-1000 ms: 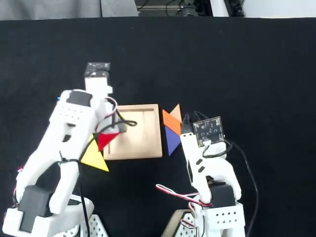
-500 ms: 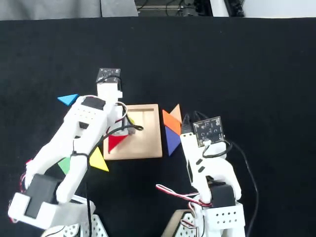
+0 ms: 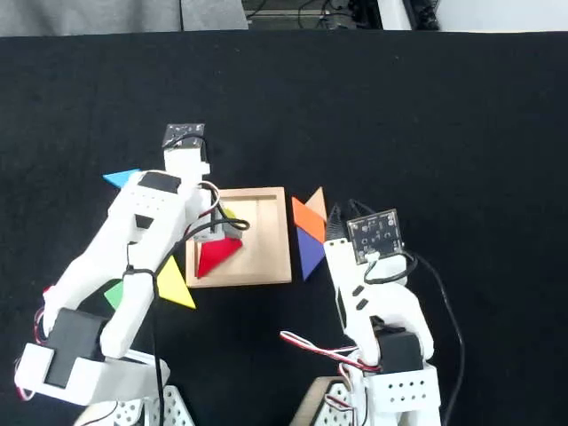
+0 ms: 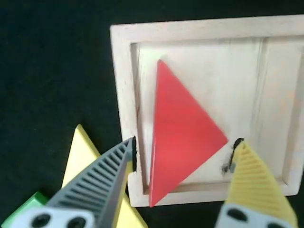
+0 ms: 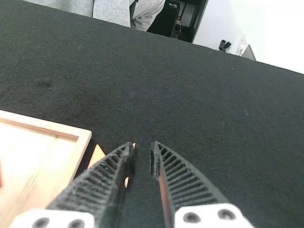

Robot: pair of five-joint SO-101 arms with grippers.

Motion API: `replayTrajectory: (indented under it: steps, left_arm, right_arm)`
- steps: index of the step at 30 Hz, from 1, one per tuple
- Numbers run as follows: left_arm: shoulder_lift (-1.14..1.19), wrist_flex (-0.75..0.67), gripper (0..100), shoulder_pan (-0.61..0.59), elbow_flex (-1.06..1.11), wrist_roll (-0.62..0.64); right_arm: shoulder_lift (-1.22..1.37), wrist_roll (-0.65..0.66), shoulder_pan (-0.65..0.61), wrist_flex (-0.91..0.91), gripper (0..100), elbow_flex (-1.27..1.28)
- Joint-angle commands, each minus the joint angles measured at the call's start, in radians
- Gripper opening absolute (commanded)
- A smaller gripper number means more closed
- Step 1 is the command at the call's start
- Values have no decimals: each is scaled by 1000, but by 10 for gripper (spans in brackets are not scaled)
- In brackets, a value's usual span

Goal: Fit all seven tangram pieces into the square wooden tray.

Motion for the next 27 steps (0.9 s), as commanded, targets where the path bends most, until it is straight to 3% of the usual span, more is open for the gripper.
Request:
replayTrajectory:
  steps: [1,6,19,27]
  left_arm:
    - [-9,-5,322,99,-70,-8]
    - [0,31,320,226,-59,-104]
    - [14,44,320,251,-31,-144]
    - [175,44,320,243,-91,-141]
  right_arm:
    - [-42,6,-18,6,78,-1]
    - [-44,6,-12,6,78,-1]
    - [-47,6,-11,6,78,-1]
    - [-47,6,-12,6,78,-1]
